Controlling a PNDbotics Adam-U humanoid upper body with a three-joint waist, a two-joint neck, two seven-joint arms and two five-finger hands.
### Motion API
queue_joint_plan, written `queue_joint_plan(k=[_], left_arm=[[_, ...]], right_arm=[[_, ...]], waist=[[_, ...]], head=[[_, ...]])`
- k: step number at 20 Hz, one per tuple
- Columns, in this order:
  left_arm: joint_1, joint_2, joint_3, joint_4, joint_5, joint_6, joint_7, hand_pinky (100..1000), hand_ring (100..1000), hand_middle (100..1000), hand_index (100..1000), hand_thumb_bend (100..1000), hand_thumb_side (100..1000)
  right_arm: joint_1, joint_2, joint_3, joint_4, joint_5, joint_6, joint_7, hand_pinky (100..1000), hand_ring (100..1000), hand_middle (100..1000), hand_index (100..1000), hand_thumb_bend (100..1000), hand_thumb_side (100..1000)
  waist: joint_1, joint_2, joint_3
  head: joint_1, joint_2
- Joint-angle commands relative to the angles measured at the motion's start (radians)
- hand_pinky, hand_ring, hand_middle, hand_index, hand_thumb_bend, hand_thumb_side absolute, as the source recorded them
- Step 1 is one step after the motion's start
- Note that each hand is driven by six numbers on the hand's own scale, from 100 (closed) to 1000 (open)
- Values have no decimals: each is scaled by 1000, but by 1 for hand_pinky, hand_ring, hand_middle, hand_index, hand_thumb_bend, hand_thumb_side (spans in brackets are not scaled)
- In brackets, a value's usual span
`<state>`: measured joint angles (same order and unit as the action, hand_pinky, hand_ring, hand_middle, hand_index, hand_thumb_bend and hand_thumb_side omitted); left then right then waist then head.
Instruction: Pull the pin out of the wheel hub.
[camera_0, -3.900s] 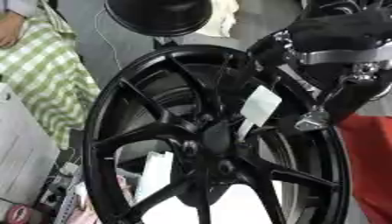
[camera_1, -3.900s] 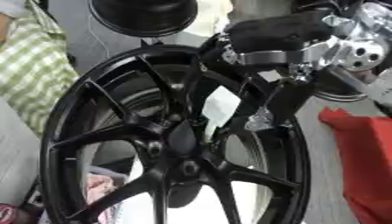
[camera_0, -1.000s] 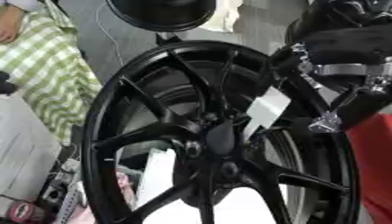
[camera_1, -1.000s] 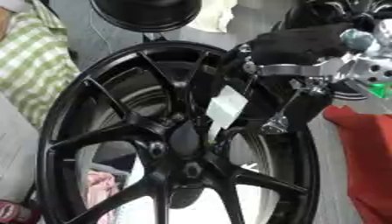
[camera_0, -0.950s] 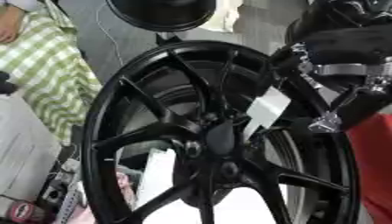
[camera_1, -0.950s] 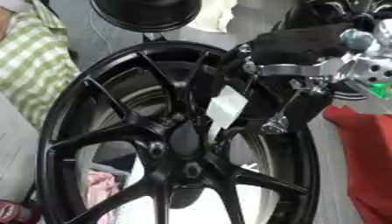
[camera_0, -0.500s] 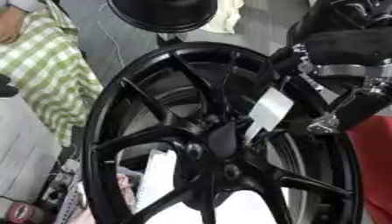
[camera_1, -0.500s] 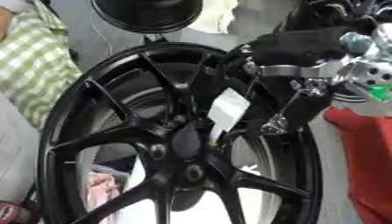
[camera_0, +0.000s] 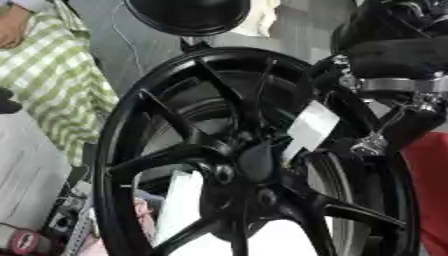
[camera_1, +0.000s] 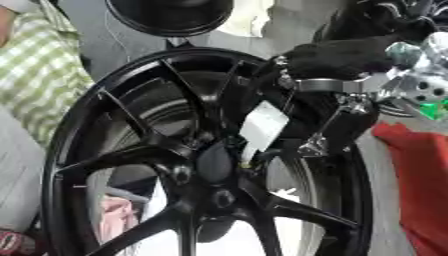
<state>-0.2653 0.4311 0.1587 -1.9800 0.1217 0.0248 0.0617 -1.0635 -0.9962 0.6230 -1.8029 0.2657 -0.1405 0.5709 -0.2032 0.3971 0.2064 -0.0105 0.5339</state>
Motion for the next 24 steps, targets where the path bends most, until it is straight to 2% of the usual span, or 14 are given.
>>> queue_joint_plan(k=[1, 24], left_arm=[[-4, 9, 9, -20, -8, -2, -4, 705, 584, 565, 753, 100, 832], [-1, 5, 8, -20, -14, -1, -9, 710, 584, 566, 753, 100, 835]], right_arm=[[-11, -19, -9, -2, 1, 6, -2, 816, 866, 761, 799, 418, 100], [-8, -18, -7, -2, -3, 7, 1, 815, 862, 737, 777, 386, 100]], waist=[[9, -16, 1], [5, -9, 5]], head=[[0, -12], [3, -23]])
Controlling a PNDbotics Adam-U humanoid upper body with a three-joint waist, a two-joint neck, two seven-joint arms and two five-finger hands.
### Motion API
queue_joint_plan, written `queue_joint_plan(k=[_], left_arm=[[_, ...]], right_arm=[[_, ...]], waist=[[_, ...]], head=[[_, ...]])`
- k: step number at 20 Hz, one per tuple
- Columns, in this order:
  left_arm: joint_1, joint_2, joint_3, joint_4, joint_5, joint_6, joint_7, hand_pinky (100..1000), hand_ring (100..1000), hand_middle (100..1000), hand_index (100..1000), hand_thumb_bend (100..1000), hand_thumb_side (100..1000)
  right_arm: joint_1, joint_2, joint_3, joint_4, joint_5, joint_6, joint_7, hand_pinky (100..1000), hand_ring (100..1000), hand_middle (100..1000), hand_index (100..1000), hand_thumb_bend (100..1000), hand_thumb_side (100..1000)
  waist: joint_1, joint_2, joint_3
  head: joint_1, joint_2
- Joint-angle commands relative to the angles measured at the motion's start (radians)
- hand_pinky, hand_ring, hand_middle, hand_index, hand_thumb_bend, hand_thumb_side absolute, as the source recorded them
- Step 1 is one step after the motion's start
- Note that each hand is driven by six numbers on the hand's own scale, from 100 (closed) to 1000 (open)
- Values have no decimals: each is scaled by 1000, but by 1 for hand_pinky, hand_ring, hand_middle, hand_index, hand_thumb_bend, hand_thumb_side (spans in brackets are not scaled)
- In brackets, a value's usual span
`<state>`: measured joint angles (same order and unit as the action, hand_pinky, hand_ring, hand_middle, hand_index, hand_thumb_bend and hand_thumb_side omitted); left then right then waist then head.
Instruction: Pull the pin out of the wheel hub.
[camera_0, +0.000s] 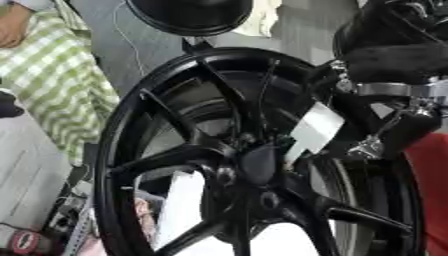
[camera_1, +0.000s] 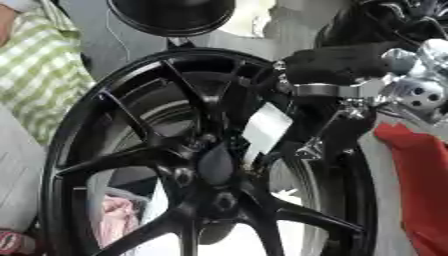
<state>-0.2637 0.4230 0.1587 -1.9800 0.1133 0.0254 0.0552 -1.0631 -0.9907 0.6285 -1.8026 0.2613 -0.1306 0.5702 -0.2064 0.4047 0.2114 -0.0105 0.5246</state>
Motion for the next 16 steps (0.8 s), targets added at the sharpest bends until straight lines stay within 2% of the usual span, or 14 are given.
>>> queue_joint_plan(k=[1, 16], left_arm=[[-2, 13, 8, -20, -6, -2, -2, 710, 584, 566, 753, 100, 835], [-2, 10, 7, -20, -7, -2, -6, 713, 583, 567, 754, 100, 836]], right_arm=[[-8, -24, -13, -3, 1, -3, 3, 815, 862, 736, 777, 387, 100], [3, -31, -17, 3, 17, -23, 12, 813, 862, 727, 768, 353, 100]], waist=[[8, -16, 1], [5, -11, 7]], head=[[3, -15], [3, -24]])
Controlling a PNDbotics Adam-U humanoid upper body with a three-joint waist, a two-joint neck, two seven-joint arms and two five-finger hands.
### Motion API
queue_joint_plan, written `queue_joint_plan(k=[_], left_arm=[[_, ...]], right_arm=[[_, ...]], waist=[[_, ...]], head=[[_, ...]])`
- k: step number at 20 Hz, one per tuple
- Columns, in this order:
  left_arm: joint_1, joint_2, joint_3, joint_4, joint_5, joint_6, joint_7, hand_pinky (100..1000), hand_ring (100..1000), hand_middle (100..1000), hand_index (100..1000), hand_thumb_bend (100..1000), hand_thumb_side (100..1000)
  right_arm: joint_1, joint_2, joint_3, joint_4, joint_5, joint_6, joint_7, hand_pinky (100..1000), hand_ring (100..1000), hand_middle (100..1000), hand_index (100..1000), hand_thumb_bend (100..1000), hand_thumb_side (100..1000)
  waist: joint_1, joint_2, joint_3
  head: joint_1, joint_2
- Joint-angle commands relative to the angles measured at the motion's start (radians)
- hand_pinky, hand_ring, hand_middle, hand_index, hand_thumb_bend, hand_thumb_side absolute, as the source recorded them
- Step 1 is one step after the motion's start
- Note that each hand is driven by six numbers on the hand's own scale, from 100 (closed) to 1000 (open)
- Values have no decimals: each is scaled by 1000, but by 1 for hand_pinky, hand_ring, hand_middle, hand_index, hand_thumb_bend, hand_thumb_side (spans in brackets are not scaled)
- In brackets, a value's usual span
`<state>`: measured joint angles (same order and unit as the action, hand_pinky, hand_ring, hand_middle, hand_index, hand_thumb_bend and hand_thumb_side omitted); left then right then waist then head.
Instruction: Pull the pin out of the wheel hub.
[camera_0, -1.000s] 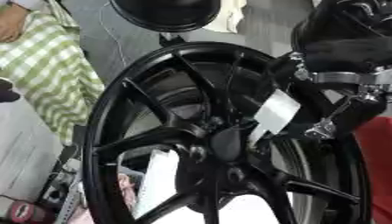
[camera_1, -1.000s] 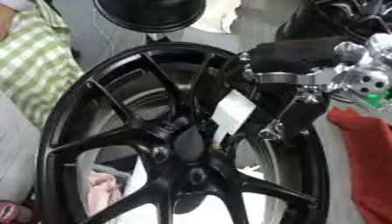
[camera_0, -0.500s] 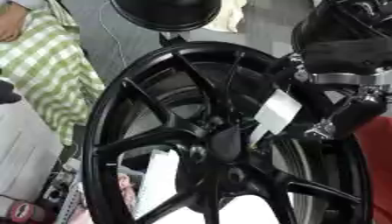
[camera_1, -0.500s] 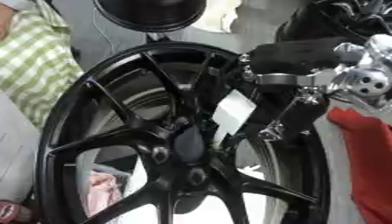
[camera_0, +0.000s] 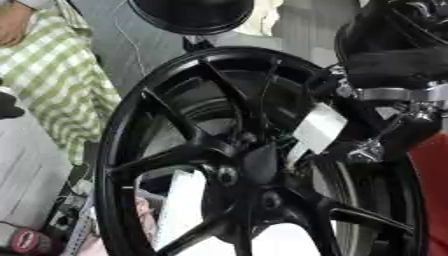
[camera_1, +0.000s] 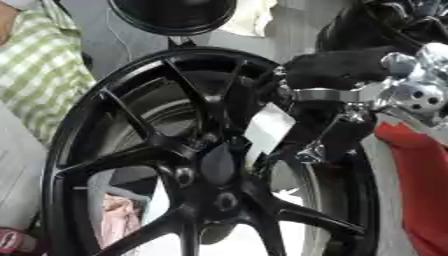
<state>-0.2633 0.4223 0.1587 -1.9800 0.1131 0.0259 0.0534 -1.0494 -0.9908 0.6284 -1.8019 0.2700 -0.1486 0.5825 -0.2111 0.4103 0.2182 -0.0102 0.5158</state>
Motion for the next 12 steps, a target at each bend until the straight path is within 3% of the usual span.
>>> queue_joint_plan(k=[1, 12], left_arm=[[-3, 11, 7, -20, -6, -3, -4, 713, 583, 567, 754, 100, 836], [-3, 11, 6, -20, -8, -1, -12, 716, 584, 568, 755, 100, 838]], right_arm=[[-11, -31, -17, 3, 9, -7, 1, 812, 861, 725, 766, 353, 100], [-18, -27, -17, -2, -3, -7, -7, 807, 846, 695, 742, 350, 100]], waist=[[10, -16, 1], [8, -17, -1]], head=[[2, -16], [5, -16]])
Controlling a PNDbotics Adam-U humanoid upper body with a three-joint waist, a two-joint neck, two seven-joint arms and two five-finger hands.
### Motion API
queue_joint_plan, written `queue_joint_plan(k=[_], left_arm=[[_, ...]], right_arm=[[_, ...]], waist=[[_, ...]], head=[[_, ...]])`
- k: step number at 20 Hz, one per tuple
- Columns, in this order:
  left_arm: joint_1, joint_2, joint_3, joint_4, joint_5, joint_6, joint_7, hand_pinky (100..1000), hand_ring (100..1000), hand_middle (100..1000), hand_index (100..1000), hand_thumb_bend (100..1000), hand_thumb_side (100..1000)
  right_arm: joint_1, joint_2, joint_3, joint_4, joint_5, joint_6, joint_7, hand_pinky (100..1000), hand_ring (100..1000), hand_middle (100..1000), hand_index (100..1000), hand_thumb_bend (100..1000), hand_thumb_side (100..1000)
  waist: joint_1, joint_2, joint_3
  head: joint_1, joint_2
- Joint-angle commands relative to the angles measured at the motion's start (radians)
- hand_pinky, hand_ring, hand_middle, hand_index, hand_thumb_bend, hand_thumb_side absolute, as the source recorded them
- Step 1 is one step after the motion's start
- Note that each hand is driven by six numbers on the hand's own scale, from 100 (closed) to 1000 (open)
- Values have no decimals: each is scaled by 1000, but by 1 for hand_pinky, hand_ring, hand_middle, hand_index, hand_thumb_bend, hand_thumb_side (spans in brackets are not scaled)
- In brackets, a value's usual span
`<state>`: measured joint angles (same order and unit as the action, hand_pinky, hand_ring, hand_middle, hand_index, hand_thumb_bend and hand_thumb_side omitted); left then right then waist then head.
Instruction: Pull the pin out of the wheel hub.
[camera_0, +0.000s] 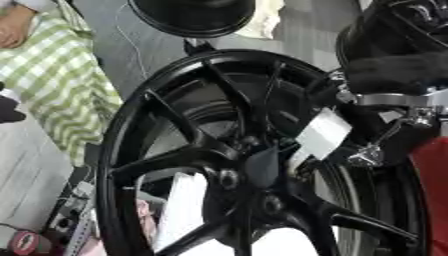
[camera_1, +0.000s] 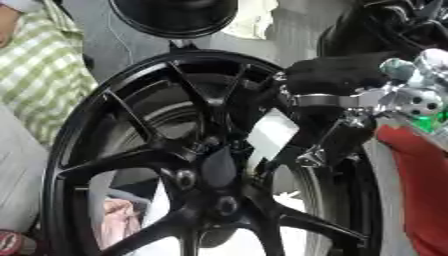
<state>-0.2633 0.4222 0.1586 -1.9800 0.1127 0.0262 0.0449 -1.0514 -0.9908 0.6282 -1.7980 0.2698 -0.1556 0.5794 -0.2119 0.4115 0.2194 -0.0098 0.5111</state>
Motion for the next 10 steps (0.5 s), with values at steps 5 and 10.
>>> queue_joint_plan(k=[5, 10], left_arm=[[-2, 11, 6, -20, -8, 0, -7, 717, 584, 568, 755, 100, 838], [0, 11, 6, -20, -9, 1, -10, 719, 584, 569, 755, 100, 837]], right_arm=[[-17, -28, -18, -9, -8, 2, -7, 806, 842, 689, 737, 350, 100], [-17, -28, -18, -12, -15, 7, -5, 803, 833, 672, 724, 349, 100]], waist=[[8, -21, -6], [8, -24, -8]], head=[[7, -11], [9, -12]])
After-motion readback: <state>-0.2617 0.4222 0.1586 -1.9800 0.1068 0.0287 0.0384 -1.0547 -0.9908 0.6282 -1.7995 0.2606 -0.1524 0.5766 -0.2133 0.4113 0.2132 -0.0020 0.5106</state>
